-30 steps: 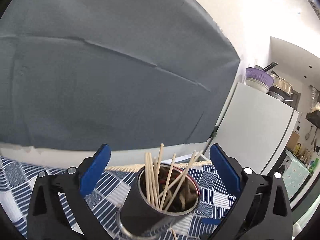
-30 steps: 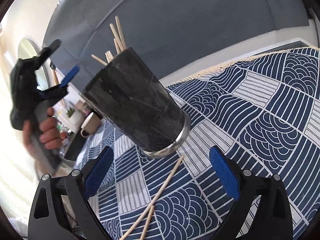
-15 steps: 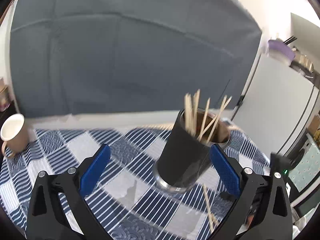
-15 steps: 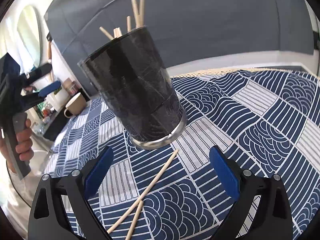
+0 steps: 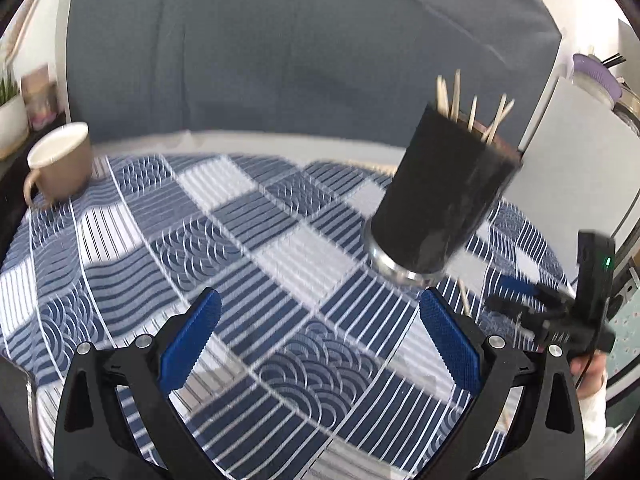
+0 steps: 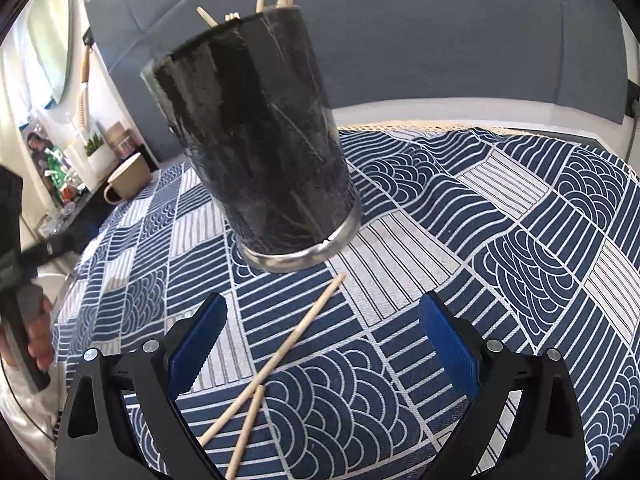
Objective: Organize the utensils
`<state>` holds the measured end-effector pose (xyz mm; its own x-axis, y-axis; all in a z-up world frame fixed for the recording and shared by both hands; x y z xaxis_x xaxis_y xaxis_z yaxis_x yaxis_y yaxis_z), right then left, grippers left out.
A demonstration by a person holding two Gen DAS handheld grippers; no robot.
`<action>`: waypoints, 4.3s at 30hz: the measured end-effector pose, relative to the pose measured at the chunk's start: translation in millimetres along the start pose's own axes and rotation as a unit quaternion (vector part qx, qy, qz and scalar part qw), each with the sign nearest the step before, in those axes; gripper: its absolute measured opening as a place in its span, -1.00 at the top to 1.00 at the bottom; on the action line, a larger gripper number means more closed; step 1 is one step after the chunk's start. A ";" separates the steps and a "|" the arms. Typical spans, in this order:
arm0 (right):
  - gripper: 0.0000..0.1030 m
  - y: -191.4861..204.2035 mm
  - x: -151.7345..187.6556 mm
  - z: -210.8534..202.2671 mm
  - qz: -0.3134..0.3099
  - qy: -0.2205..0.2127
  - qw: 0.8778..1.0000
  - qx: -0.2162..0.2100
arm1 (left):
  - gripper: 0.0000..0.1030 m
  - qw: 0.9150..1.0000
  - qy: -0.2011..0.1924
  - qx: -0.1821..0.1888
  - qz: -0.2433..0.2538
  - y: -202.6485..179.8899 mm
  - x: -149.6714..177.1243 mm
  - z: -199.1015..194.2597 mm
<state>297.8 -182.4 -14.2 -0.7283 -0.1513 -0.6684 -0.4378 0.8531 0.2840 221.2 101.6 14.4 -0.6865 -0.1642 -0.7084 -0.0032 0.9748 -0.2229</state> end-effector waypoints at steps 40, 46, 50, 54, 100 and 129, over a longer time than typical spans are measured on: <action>0.83 8.4 -11.7 30.5 -0.027 0.093 0.993 0.075 | -0.90 0.987 0.097 -0.083 0.099 -22.9 42.3 46.0; 0.97 -11.2 -10.6 22.6 0.039 0.079 0.996 0.021 | -0.90 0.987 0.097 -0.084 0.099 -22.9 42.0 45.4; 0.97 -12.7 -4.7 22.1 0.043 0.080 0.996 0.020 | -0.91 0.987 0.097 -0.085 0.099 -24.0 42.1 46.6; 0.89 -7.1 -3.2 13.5 0.034 0.076 0.996 0.011 | -0.91 0.987 0.097 -0.084 0.100 -24.6 41.9 46.0; -0.86 -1.8 108.5 -69.7 -0.106 0.087 0.988 0.063 | -0.88 0.970 0.216 -0.035 0.110 -168.5 11.4 103.6; 0.91 -48.1 105.8 -94.6 -0.069 0.120 0.989 0.057 | 0.75 0.963 0.109 0.019 0.244 -174.4 62.7 55.2</action>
<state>191.9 -286.6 -33.6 -0.7757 -0.3739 -0.5085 -0.4905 0.8641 0.1130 218.8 -87.1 -28.2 -0.7355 0.3524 -0.5787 0.3826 0.9209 0.0745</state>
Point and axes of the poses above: each gripper's, at about its wrist camera, not at the fingertips, and z roughly the way its jaws point, y to its left, x to its underside, the point moved 1 cm from there along z, roughly the way its jaws point, and after that the axes turned 2 degrees about -x, right-handed, at the moved point
